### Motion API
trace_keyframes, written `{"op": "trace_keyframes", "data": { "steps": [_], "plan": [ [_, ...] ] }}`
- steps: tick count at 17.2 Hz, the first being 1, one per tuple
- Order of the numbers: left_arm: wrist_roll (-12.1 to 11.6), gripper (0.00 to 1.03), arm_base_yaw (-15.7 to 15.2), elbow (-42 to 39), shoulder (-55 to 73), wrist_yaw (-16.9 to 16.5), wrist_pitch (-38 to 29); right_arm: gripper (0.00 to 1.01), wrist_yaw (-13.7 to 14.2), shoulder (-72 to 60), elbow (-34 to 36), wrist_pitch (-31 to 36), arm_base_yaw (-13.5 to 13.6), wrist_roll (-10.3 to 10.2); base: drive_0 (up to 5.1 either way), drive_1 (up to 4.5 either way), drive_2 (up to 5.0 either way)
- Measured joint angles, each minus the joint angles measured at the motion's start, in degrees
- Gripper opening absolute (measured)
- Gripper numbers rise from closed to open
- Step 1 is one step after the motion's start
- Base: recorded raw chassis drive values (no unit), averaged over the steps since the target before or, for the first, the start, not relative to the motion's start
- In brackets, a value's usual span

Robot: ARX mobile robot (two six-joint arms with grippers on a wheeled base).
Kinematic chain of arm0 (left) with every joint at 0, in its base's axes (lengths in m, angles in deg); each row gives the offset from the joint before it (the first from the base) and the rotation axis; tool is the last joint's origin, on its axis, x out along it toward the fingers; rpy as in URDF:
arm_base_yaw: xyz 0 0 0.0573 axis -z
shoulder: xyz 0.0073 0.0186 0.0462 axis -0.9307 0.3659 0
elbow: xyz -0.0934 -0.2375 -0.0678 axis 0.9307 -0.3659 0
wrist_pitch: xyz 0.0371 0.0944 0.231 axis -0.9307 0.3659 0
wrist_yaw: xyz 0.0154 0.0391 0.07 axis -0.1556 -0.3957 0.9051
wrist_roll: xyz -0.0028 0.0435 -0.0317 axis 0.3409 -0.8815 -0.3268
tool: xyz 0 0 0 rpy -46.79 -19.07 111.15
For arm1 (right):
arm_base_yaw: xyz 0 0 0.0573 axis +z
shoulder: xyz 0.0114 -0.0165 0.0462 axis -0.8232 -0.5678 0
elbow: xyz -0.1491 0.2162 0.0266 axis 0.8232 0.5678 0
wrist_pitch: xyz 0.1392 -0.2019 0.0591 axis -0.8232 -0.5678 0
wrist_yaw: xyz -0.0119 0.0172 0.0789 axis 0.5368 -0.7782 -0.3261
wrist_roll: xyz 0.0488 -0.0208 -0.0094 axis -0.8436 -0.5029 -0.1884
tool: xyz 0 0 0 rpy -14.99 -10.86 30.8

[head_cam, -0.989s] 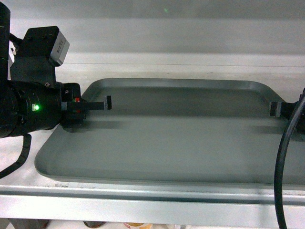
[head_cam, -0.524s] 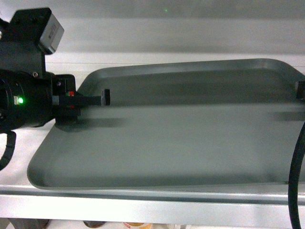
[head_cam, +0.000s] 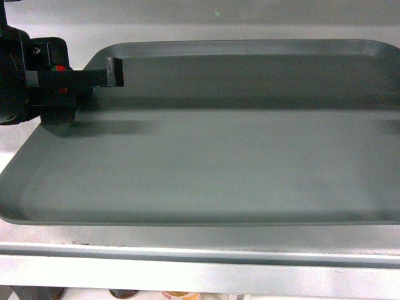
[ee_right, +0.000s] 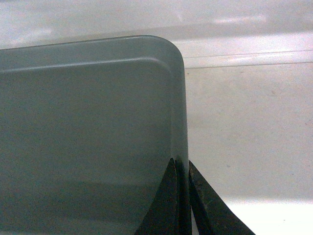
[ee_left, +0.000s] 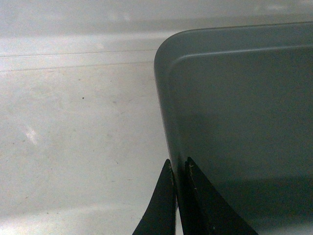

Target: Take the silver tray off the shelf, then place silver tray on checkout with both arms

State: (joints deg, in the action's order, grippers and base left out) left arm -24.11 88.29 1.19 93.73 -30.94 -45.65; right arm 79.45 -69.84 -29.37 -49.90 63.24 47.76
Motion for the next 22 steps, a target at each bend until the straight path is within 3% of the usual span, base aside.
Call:
{"op": "trace_keyframes", "data": {
  "steps": [10, 22],
  "plan": [
    [0.20, 0.04, 0.63, 2.84, -1.97, -0.02, 12.07, 0.03, -0.26, 2.95, -3.98, -15.45, 0.81, -2.19, 0.0, 0.00, 0.0],
    [0.04, 0.04, 0.74, 3.48, -1.55, 0.52, 10.27, 0.03, -0.04, 1.73, -3.93, -13.35, 0.72, -3.50, 0.0, 0.00, 0.0]
  ]
}}
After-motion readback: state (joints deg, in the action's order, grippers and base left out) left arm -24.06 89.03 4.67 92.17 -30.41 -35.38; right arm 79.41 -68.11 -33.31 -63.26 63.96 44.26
